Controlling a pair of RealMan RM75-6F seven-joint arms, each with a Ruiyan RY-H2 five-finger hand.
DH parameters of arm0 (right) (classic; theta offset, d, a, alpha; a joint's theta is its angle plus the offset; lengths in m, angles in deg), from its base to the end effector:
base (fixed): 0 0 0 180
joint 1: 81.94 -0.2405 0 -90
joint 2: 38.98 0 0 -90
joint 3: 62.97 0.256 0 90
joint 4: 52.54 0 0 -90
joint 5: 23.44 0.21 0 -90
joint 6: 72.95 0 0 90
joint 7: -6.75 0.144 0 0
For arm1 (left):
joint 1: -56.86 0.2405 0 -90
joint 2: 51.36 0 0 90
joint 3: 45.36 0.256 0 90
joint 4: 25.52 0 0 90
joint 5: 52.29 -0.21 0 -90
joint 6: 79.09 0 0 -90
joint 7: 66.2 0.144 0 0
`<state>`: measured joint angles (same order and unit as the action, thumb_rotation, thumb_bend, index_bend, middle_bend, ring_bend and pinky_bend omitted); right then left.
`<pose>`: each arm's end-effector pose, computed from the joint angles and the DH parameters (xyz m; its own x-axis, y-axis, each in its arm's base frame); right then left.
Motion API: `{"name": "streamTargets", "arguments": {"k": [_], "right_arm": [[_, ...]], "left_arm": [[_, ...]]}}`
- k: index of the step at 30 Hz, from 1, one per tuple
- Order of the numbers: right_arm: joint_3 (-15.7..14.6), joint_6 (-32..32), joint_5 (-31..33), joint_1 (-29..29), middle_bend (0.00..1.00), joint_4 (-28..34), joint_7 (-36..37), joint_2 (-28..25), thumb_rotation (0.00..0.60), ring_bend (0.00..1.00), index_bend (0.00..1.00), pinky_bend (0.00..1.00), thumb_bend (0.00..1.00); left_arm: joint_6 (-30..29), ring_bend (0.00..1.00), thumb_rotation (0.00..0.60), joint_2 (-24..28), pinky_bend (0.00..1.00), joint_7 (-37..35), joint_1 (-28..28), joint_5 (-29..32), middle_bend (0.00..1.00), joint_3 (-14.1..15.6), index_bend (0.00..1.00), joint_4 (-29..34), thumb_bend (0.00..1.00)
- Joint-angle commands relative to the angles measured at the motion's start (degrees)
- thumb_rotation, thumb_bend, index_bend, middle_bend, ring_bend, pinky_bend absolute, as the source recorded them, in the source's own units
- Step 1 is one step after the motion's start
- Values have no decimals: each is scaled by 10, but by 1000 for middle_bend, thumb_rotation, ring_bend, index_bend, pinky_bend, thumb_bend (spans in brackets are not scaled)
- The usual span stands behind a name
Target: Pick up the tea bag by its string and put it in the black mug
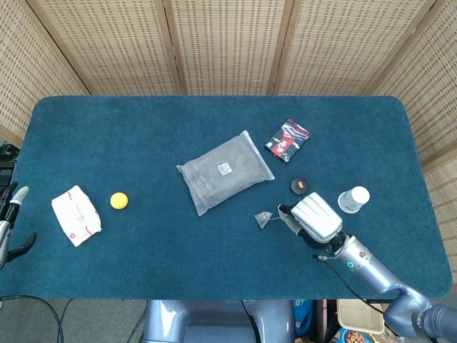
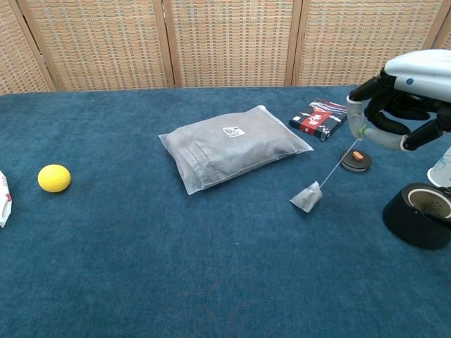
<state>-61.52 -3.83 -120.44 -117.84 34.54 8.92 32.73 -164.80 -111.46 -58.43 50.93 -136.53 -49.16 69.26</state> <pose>-0.1781 -0.3019 0.0746 0.4763 -0.0680 0.8766 -0.6966 -0.6375 0.3290 -0.3058 0.1898 0.1830 0.5356 -0.0344 0.8438 0.8444 0.0054 -0.5358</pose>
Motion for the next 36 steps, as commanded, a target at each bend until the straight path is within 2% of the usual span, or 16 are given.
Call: {"name": "streamTargets", "arguments": {"k": [1,36], "right_arm": [[1,11,-5,4,884,1,27,-14,600,888,623,930,683],[7,102,-2,70,893,-40,135,-89,600,898,667,941,729]], "left_arm": [[0,0,600,2,0,2,0,0,0,0,31,3,323],[-11,0,600,10,0,32,7,-5,0,3,31,36,323]]}}
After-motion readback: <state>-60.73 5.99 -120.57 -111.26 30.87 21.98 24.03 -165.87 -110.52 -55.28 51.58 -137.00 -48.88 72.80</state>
